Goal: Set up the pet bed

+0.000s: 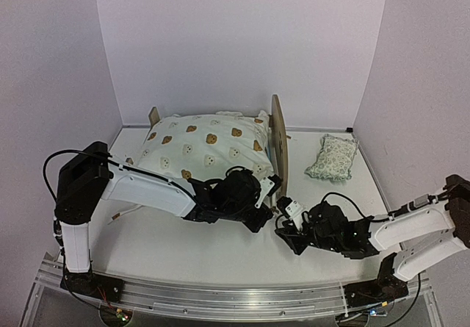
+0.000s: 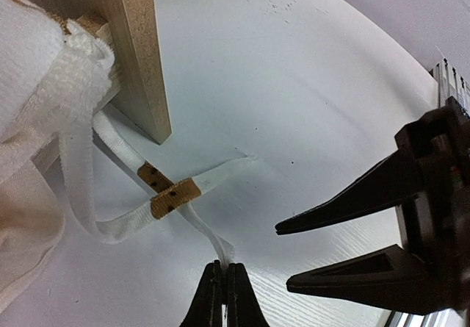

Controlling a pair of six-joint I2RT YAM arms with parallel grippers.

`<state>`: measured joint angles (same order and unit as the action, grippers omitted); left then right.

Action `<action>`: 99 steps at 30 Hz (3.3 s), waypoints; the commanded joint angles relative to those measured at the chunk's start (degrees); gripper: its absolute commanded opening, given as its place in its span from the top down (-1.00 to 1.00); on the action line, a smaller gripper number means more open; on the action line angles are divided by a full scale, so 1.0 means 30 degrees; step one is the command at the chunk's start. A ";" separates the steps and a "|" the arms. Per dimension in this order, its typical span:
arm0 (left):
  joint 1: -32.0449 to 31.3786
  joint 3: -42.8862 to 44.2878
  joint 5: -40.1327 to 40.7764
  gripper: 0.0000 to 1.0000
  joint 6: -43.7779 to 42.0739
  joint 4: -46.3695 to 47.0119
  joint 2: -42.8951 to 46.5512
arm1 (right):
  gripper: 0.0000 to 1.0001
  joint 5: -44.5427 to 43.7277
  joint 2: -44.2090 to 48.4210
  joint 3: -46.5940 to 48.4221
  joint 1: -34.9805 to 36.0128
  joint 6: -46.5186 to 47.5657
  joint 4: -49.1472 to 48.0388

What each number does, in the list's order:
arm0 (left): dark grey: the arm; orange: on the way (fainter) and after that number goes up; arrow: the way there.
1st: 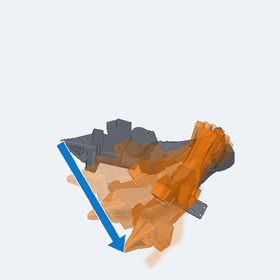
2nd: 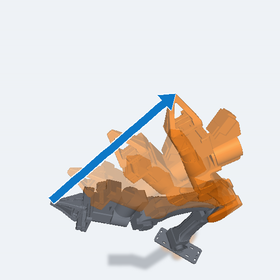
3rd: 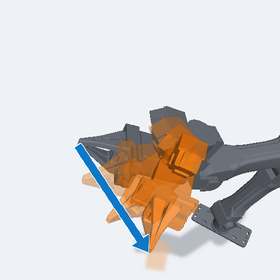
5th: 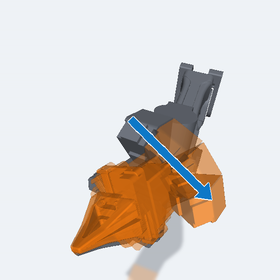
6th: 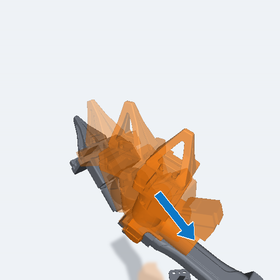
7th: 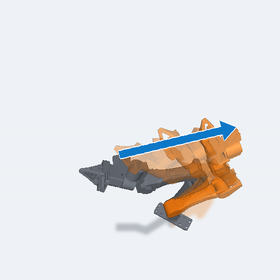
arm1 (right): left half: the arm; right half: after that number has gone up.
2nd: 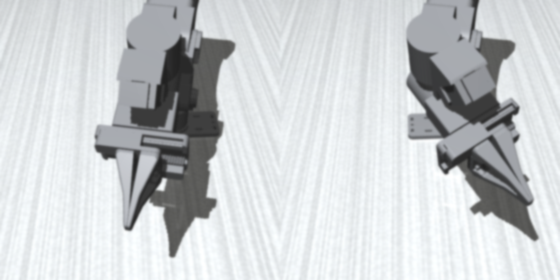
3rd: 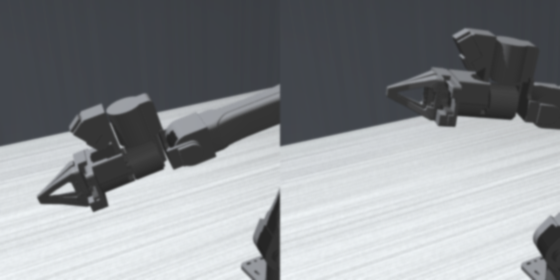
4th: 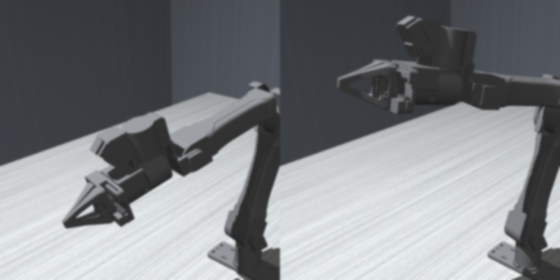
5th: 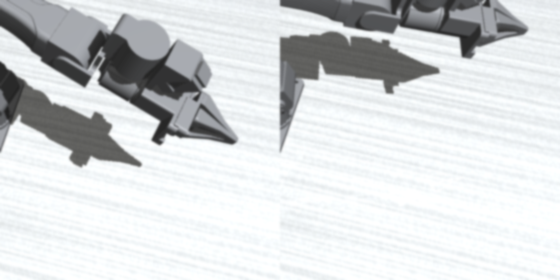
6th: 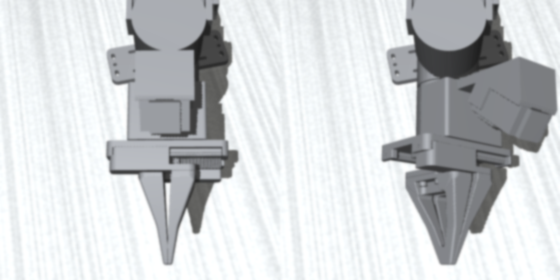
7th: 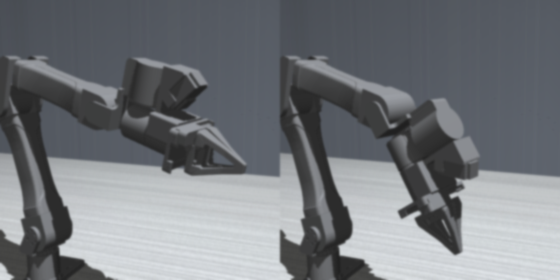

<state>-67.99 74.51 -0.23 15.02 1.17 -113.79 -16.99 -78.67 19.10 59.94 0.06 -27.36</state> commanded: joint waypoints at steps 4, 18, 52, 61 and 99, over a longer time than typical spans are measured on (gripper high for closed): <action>-0.0031 0.1043 0.0135 1.00 0.0236 -0.0271 0.0050 | 0.22 -0.0569 -0.2804 0.0312 0.0065 0.3977 -0.5351; 0.0016 0.1070 -0.0667 1.00 0.0492 -0.0904 0.0348 | -0.10 -0.1660 -0.2625 -0.0578 0.0066 0.5493 -0.8282; 0.0486 0.0500 -0.1174 1.00 0.1208 -0.1135 0.1422 | 0.09 0.1503 -0.5738 0.0318 -0.3125 0.5939 -1.1329; 0.0539 0.0678 -0.1178 1.00 0.1153 -0.1177 0.1350 | 0.31 0.3412 -0.6514 0.0503 -0.3587 0.5225 -1.1298; 0.0842 0.1518 -0.1183 1.00 0.1220 -0.1472 0.0887 | 0.89 0.4212 -0.6644 0.0696 -0.3969 0.5698 -1.1300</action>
<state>-66.04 75.75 -3.97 18.09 -3.20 -112.14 -5.49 -100.49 22.12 48.23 17.89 -59.53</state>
